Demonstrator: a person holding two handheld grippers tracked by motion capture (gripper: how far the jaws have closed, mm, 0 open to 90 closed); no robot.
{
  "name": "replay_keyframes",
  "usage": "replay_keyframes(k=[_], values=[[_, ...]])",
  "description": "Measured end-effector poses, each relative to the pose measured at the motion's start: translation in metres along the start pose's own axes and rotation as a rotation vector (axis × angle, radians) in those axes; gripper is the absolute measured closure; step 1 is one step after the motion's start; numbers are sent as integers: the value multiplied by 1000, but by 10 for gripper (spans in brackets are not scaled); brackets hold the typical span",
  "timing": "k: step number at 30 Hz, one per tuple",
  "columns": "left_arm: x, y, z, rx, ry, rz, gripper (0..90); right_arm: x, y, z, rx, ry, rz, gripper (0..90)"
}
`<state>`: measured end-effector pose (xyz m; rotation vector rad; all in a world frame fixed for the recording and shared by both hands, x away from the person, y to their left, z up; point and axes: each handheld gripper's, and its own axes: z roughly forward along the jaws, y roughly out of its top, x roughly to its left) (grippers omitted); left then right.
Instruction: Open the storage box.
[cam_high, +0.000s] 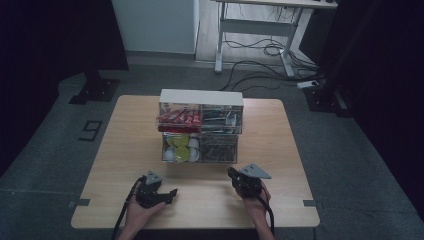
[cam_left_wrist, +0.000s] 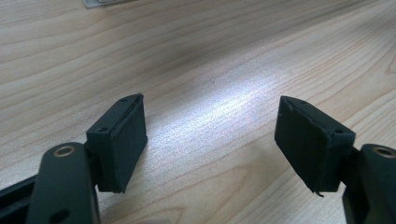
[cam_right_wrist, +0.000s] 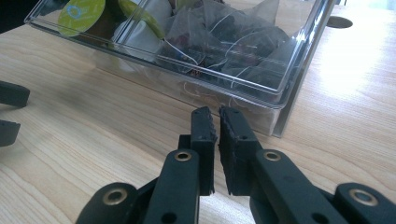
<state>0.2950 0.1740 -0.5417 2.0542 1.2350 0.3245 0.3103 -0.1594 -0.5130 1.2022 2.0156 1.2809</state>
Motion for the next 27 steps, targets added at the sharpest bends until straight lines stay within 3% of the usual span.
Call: replay_keyframes(k=[18,27], values=[[-1,0,0,2,5,8,253,1,-1,1,2,1,1,831],[-7,-1,3,0,12,54,240,3,-2,3,15,6,-8,815]])
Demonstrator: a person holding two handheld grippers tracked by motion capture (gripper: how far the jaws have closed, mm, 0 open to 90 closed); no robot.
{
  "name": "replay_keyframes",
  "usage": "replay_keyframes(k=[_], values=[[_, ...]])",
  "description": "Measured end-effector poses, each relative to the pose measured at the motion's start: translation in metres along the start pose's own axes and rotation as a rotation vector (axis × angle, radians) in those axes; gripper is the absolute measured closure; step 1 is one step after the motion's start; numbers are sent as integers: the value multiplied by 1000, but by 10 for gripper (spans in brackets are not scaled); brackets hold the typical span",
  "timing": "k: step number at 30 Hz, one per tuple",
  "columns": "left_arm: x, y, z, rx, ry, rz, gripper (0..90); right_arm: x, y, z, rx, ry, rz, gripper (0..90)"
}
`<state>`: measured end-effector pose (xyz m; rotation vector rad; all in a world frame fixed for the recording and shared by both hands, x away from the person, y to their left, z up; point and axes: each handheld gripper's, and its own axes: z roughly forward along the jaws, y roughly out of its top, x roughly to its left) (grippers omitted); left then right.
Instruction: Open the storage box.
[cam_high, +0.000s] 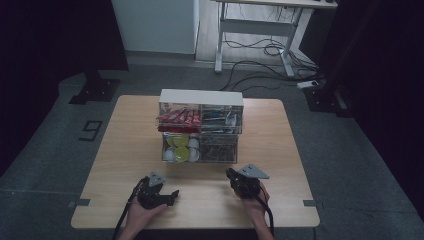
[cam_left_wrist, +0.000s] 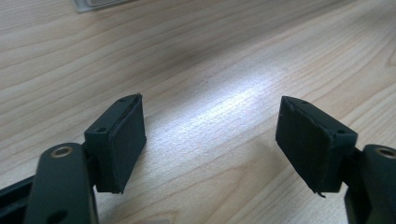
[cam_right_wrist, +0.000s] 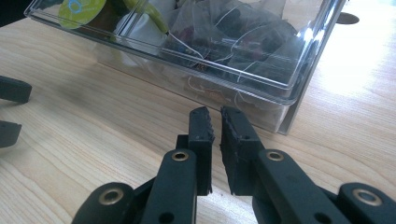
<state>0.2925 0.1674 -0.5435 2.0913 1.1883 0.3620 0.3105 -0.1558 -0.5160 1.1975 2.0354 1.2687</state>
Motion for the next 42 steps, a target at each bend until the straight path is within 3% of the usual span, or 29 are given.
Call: replay_keyframes(k=[20,42], values=[[0,0,0,-2,-5,-16,244,-4,7,-8,-59,-2,27,881],[0,0,0,-3,-5,-18,244,-11,11,-7,-76,-2,49,893]])
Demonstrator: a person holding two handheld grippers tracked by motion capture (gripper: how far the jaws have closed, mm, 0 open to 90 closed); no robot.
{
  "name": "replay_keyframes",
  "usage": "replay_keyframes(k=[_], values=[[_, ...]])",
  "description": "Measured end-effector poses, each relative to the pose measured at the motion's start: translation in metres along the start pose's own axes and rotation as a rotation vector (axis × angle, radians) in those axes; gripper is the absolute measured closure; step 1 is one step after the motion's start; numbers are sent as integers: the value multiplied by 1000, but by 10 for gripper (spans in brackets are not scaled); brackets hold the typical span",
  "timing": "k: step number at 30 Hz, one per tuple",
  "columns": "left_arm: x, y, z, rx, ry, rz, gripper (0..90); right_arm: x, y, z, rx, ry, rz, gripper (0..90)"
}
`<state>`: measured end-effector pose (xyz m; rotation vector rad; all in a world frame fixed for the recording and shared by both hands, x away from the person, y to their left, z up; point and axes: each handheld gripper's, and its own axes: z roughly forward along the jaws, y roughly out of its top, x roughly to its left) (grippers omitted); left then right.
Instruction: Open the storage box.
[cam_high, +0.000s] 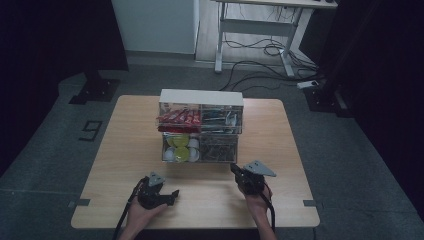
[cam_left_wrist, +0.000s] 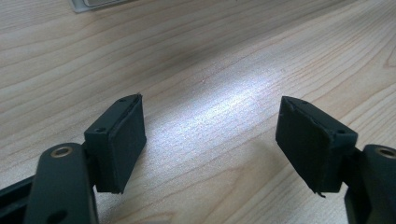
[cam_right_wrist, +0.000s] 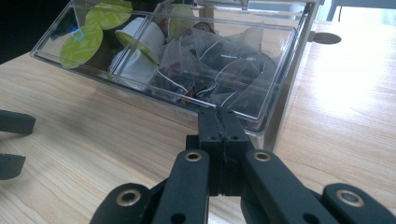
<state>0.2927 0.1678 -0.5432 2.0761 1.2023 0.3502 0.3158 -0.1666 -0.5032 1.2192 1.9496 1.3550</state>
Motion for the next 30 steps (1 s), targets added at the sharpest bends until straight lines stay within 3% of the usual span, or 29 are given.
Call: replay_keyframes(k=[22,30], values=[[0,0,0,-2,1,1,245,8,12,10,-13,36,-11,894],[0,-1,0,-4,1,-2,245,12,4,25,33,52,-8,894]])
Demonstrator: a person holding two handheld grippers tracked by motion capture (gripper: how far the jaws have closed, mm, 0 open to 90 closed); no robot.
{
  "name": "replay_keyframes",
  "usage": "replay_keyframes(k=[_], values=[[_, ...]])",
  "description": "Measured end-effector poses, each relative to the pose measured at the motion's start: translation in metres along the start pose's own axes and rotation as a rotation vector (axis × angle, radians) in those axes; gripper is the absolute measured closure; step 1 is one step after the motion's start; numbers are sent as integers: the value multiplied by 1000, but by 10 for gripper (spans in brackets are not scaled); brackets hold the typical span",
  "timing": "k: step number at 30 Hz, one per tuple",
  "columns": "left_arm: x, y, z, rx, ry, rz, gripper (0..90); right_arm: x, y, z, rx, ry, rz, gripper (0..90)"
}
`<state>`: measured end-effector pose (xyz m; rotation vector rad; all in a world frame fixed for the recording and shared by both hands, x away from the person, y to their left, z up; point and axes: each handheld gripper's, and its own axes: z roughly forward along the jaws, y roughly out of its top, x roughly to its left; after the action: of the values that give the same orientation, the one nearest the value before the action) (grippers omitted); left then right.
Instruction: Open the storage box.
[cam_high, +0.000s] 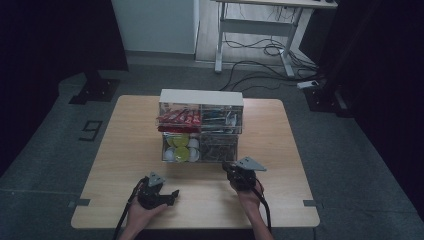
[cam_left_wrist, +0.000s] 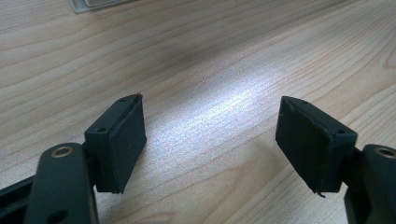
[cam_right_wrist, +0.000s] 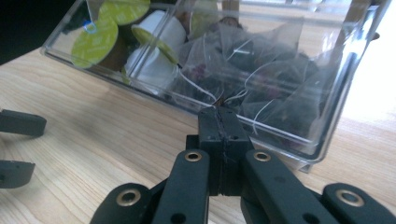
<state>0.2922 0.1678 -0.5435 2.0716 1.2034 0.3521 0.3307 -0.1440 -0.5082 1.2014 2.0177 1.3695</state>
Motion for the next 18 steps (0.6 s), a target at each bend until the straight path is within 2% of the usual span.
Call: replay_keyframes(k=[3,7,11,18], values=[[0,0,0,0,0,1,245,0,-1,4,-2,30,15,894],[0,0,0,0,0,2,245,4,-1,7,9,39,-3,894],[0,0,0,0,0,0,246,7,-4,11,24,60,-1,894],[0,0,0,0,1,1,246,6,-8,16,57,56,6,894]])
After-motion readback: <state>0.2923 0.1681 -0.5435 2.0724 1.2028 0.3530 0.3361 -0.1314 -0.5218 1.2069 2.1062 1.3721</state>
